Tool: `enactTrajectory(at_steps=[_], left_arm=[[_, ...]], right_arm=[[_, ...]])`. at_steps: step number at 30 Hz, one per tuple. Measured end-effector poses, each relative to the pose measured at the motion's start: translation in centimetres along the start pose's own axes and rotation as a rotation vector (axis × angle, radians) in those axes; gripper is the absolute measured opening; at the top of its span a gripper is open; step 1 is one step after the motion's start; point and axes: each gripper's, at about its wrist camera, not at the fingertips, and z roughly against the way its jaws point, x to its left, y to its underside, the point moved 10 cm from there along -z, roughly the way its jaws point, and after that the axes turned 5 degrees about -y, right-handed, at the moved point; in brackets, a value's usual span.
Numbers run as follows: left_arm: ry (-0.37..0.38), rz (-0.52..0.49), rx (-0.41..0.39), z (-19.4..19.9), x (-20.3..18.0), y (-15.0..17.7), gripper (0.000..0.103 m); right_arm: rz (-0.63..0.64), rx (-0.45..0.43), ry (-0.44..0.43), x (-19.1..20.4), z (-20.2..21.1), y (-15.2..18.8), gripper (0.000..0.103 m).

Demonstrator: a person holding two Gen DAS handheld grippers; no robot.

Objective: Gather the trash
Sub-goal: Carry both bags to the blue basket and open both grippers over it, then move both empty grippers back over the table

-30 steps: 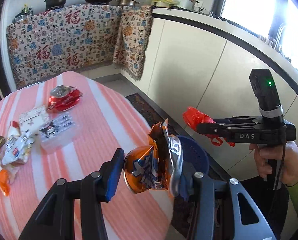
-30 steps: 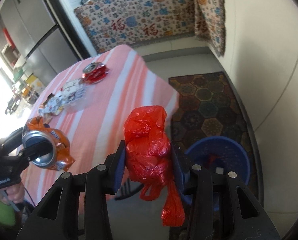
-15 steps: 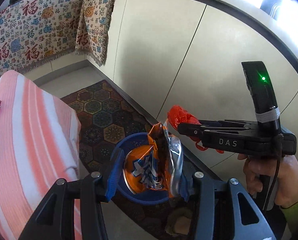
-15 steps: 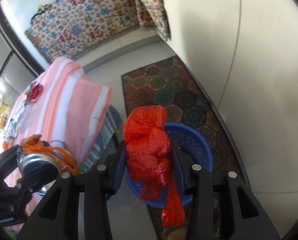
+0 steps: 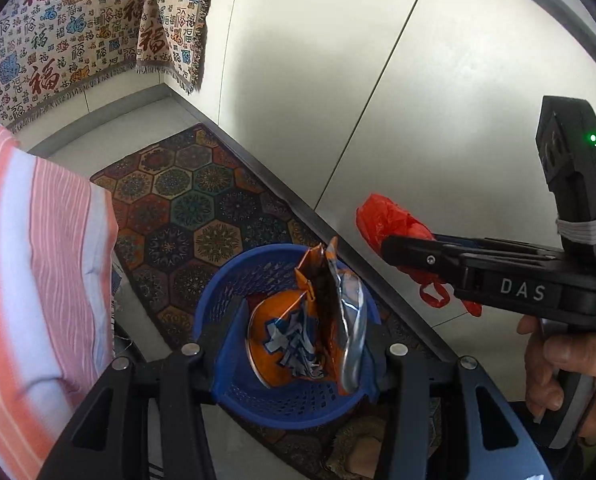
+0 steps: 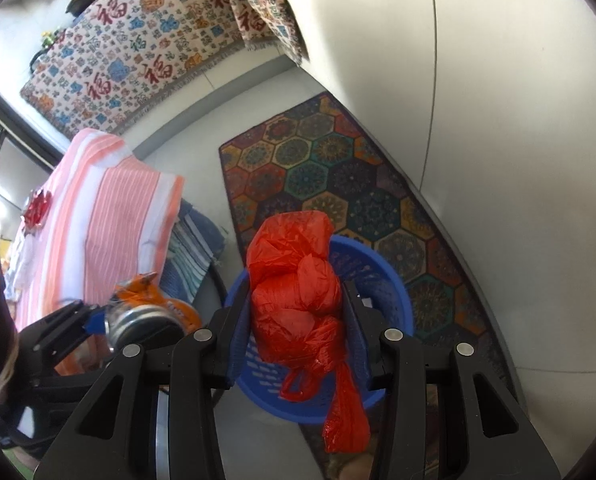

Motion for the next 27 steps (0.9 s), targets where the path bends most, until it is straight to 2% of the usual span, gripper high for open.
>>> enactTrajectory(at_steps=[7, 8, 9, 11, 15, 20, 24, 27], left_arm=[[-0.008, -0.025, 0.007, -1.5, -0.7, 0.3, 0.05], [-0.006, -0.029, 0.006, -1.6, -0.8, 0.2, 0.057], [0.004, -0.031, 0.003, -1.8, -1.0, 0.2, 0.061], [0.0, -0.04, 0.011, -2.4, -1.2, 0.3, 0.069], [-0.019, -0.027, 0.011, -2.8, -0.9, -0.1, 0.069], [-0.032, 0.004, -0.042, -0.1, 0.1, -0.6, 0.069], [-0.041, 0.016, -0.105, 4.3, 0.9, -0.1, 0.069], [-0.078, 0.005, -0.144, 7.7, 1.9, 1.1, 0.069]], right_arm=[[-0.029, 0.007, -0.02, -0.4, -0.5, -0.2, 0.048], [-0.035, 0.006, -0.02, -0.4, -0.5, -0.2, 0.05], [-0.042, 0.002, -0.02, -0.5, -0.5, -0.3, 0.056], [-0.054, -0.011, -0.023, -0.7, -0.2, -0.5, 0.059], [-0.052, -0.044, -0.014, -0.6, 0.6, -1.0, 0.059], [-0.021, -0.108, 0.014, 0.0, 2.2, -1.9, 0.061], [0.026, -0.195, 0.038, 1.6, 4.5, -2.3, 0.07], [0.094, -0.227, 0.061, 3.5, 5.2, -2.0, 0.07]])
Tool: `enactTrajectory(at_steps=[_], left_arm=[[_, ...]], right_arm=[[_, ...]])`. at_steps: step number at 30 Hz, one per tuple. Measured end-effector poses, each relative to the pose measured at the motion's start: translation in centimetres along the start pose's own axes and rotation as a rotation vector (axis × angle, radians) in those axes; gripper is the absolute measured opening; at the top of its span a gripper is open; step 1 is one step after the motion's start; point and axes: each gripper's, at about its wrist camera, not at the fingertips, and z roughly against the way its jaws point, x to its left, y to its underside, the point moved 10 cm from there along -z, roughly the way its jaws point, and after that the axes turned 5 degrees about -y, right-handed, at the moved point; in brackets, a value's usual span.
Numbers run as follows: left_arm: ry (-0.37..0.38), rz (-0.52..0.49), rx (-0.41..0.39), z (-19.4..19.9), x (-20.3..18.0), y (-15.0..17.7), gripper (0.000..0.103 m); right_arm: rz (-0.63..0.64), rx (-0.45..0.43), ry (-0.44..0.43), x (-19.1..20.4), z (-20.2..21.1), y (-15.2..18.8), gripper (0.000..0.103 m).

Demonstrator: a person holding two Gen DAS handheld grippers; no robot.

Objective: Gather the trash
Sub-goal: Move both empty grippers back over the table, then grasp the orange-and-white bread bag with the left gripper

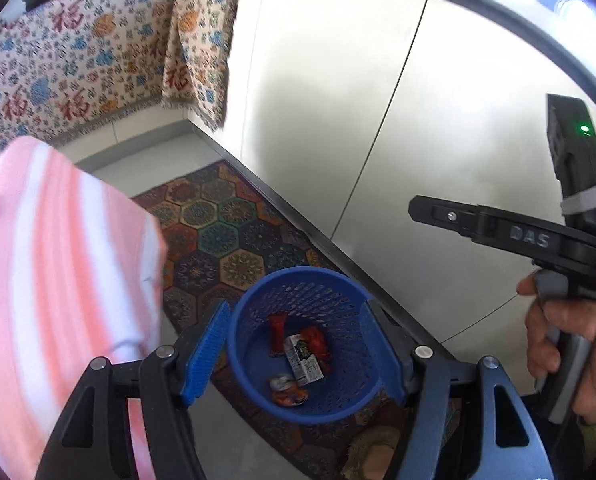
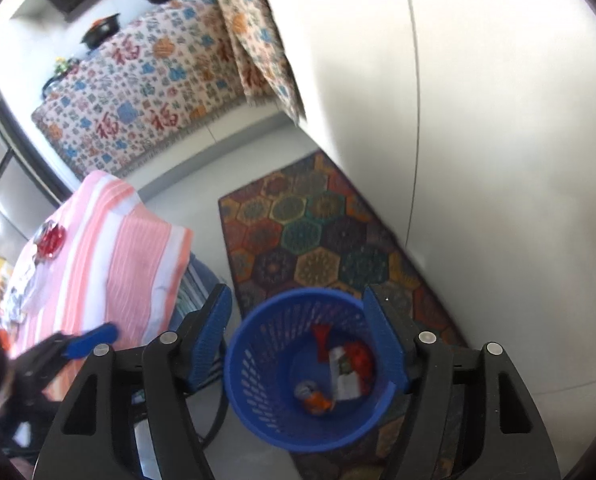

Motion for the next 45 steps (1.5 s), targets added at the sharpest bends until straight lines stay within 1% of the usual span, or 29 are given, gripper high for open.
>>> enactTrajectory(at_steps=[3, 5, 9, 13, 18, 20, 23, 26, 29, 33, 36, 39, 43, 45], left_arm=[[-0.036, 0.003, -0.028, 3.5, 2.1, 1.6, 0.069], [-0.076, 0.014, -0.038, 5.7, 4.0, 2.9, 0.069], [-0.172, 0.068, -0.046, 9.2, 9.0, 5.7, 0.069], [-0.276, 0.134, -0.041, 12.5, 14.8, 8.8, 0.069], [-0.419, 0.216, -0.03, 16.0, 22.0, 12.4, 0.069], [-0.464, 0.252, -0.028, 17.1, 24.6, 14.0, 0.069], [-0.512, 0.308, -0.021, 18.7, 27.7, 15.9, 0.069], [-0.519, 0.354, -0.038, 20.0, 29.3, 16.9, 0.069], [-0.533, 0.364, -0.047, 20.7, 30.3, 17.5, 0.069], [-0.545, 0.388, -0.042, 20.7, 31.5, 18.2, 0.069], [-0.539, 0.425, -0.057, 21.2, 32.5, 18.1, 0.069], [-0.535, 0.465, -0.099, 22.5, 33.8, 17.2, 0.069], [-0.529, 0.506, -0.144, 23.3, 35.6, 14.6, 0.069], [-0.526, 0.512, -0.162, 23.2, 36.2, 13.0, 0.069]], right_arm=[[0.095, -0.021, -0.001, 2.9, 0.3, 0.3, 0.071], [0.164, -0.031, -0.012, 5.1, 0.4, 0.5, 0.071], [0.329, -0.039, -0.055, 11.3, -0.2, 1.9, 0.071], [0.429, -0.024, -0.141, 17.8, -0.9, 4.0, 0.071], [0.52, 0.016, -0.274, 26.8, -1.2, 7.8, 0.073], [0.557, 0.045, -0.313, 30.0, -1.7, 9.3, 0.073], [0.599, 0.081, -0.346, 33.5, -2.9, 11.3, 0.073], [0.593, 0.099, -0.374, 35.5, -3.2, 13.1, 0.073], [0.599, 0.107, -0.379, 36.6, -3.6, 14.2, 0.073], [0.628, 0.121, -0.361, 37.1, -4.5, 14.9, 0.073], [0.63, 0.121, -0.362, 37.0, -4.7, 15.1, 0.073], [0.634, 0.119, -0.37, 36.9, -4.6, 15.1, 0.073], [0.625, 0.118, -0.385, 37.0, -4.5, 15.0, 0.073], [0.622, 0.116, -0.389, 36.9, -4.5, 14.9, 0.073]])
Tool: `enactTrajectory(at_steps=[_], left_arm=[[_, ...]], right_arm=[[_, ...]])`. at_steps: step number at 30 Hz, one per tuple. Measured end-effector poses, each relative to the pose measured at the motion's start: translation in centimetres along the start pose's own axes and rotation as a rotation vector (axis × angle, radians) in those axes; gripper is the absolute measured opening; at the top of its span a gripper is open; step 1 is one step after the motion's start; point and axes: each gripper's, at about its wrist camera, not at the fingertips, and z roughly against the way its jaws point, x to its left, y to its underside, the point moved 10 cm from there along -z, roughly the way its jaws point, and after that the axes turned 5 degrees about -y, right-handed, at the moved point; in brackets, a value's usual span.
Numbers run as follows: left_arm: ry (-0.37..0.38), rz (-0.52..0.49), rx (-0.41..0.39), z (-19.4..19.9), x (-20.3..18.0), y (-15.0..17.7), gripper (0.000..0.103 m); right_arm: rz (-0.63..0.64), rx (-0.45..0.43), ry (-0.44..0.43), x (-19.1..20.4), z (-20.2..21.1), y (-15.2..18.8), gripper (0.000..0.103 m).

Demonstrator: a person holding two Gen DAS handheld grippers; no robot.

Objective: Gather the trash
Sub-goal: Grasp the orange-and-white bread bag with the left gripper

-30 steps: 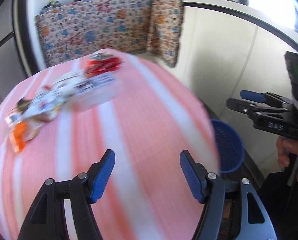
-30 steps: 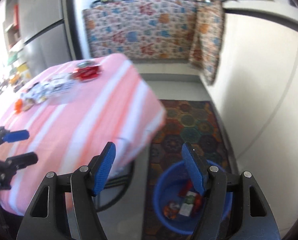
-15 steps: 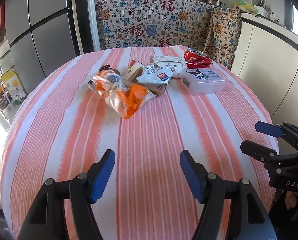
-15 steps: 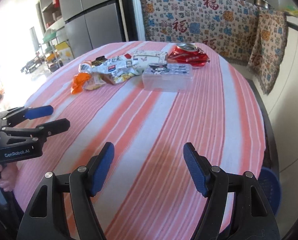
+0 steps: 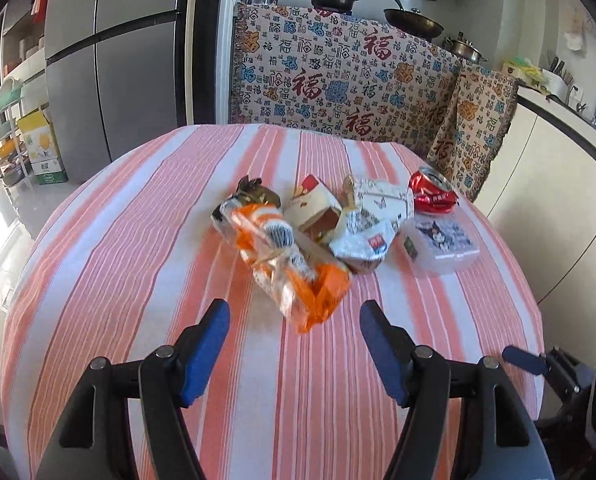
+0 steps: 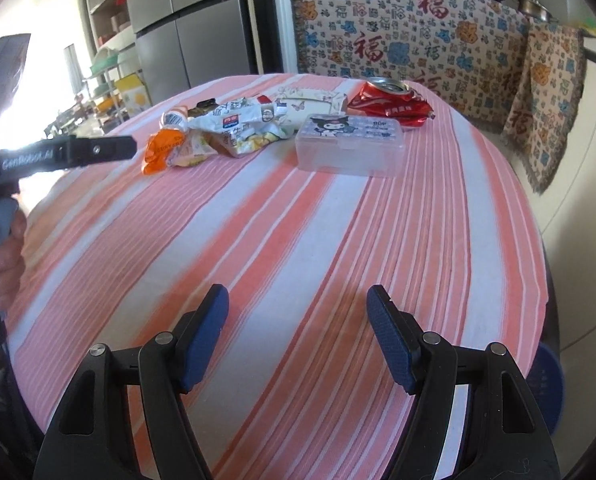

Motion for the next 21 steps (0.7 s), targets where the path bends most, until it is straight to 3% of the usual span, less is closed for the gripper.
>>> enactTrajectory(at_steps=[4, 8, 14, 16, 17, 18, 21], left_arm=[[-0.025, -0.019, -0.027, -1.6, -0.8, -2.5, 0.069], [-0.093, -0.039, 0.046, -4.6, 0.1, -2.0, 0.069], [-0.048, -0.032, 0.113, -5.2, 1.3, -0.1, 0.069], [-0.014, -0.019, 0.12, -4.9, 1.4, 0.1, 0.062], [-0.003, -0.02, 0.123, -4.8, 1.4, 0.2, 0.046], [-0.005, -0.023, 0.126, -4.7, 1.5, 0.3, 0.038], [0.012, -0.023, 0.121, -4.2, 1.8, 0.5, 0.034]], right_arm=[[-0.005, -0.002, -0.001, -0.2, 0.1, 0.1, 0.073], [-0.005, -0.005, 0.001, -0.3, 0.3, 0.2, 0.074], [-0.019, -0.005, 0.001, -0.6, 0.3, 0.2, 0.074], [-0.019, -0.007, 0.002, -0.5, 0.3, 0.2, 0.074], [-0.018, -0.01, 0.001, -0.4, 0.3, 0.2, 0.074], [-0.017, -0.011, 0.001, -0.3, 0.3, 0.1, 0.074], [-0.011, -0.009, 0.001, 0.0, 0.2, 0.2, 0.074]])
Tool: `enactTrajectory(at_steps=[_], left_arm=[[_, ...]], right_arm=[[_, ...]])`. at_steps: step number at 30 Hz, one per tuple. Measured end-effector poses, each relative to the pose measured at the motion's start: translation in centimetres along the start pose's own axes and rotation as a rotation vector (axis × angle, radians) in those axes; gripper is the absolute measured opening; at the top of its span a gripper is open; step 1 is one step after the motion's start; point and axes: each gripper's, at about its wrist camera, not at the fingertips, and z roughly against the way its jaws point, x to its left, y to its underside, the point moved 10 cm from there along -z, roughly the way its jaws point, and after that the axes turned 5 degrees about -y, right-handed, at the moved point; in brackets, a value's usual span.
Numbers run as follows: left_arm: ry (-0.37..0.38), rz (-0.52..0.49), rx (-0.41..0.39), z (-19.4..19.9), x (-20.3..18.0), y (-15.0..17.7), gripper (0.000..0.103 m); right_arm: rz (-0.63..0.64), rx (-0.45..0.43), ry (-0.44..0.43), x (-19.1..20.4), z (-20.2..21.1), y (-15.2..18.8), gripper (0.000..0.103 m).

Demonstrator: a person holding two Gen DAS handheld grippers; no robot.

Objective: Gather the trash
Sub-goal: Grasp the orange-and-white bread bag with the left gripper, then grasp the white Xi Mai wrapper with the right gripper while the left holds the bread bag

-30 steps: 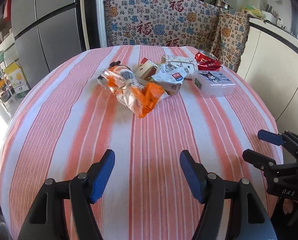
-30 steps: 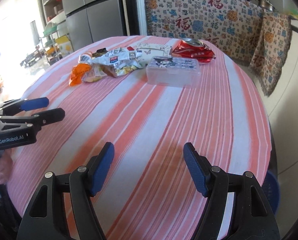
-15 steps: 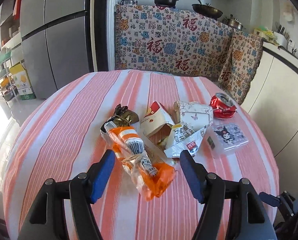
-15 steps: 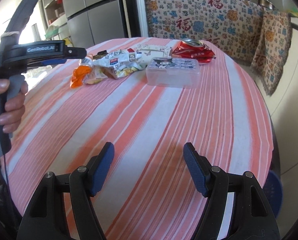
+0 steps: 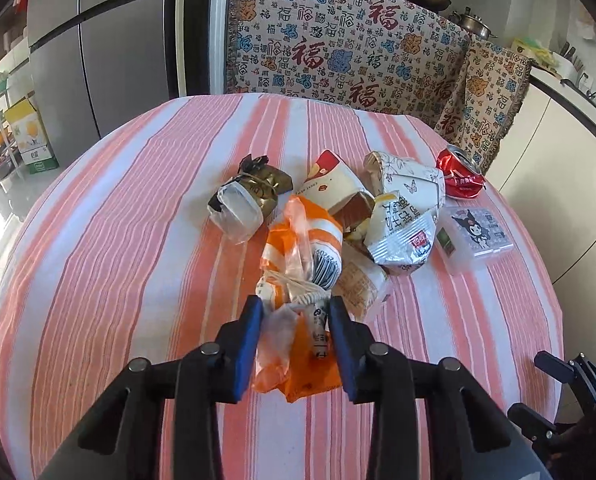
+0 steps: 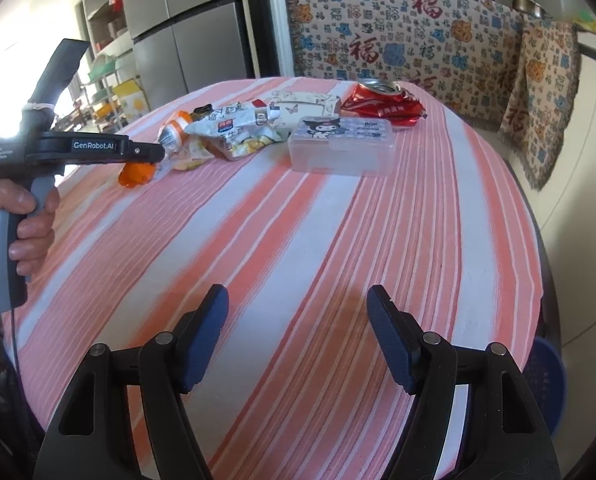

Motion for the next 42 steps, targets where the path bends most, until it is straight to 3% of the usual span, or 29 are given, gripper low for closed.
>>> enactTrajectory(at_steps=[11, 18, 27, 37, 42], left_arm=[[-0.047, 0.05, -0.032, 3.8, 3.6, 2.7, 0.034], [-0.08, 0.029, -0.033, 3.7, 4.3, 4.2, 0.036], [-0.066, 0.023, -0.005, 2.7, 3.9, 4.9, 0.048], [-0.042, 0.005, 0.006, 2.6, 3.6, 5.8, 0.048], [-0.031, -0.003, 0.006, 2.9, 3.8, 6.1, 0.048]], right_arm=[[0.026, 0.032, -0.032, 1.5, -1.1, -0.6, 0.073], [0.051, 0.026, -0.081, 4.0, -2.6, -5.1, 0.073], [-0.085, 0.05, -0.131, 5.4, -7.7, -11.8, 0.073], [-0.189, 0.113, -0.067, 5.1, -12.6, -13.5, 0.073], [-0.157, 0.093, -0.048, 4.9, -11.6, -13.4, 0.047]])
